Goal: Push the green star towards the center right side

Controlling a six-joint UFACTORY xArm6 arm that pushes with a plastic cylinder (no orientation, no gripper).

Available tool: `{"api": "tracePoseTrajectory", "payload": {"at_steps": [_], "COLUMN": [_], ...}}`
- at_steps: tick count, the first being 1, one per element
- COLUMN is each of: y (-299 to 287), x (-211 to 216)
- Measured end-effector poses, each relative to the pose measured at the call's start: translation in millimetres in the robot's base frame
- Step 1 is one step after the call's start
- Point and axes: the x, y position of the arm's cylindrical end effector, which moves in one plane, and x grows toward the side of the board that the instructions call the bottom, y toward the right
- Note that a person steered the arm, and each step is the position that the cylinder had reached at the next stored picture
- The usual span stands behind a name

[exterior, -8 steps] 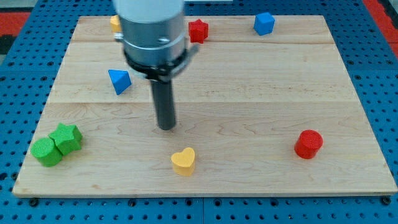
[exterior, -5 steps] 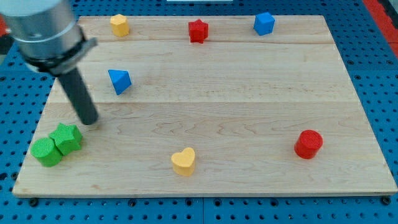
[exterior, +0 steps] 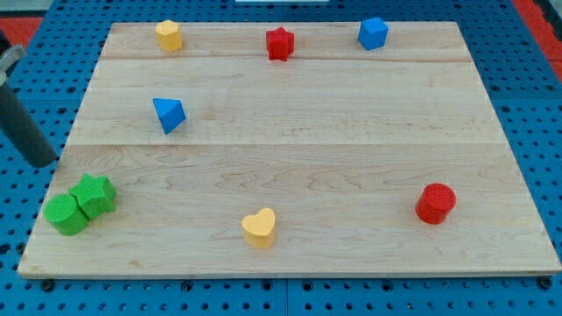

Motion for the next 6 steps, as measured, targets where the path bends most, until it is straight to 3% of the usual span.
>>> {"api": "tracePoseTrajectory", "payload": {"at_steps": [3, 6], "y": [0, 142], "x": [47, 48]}}
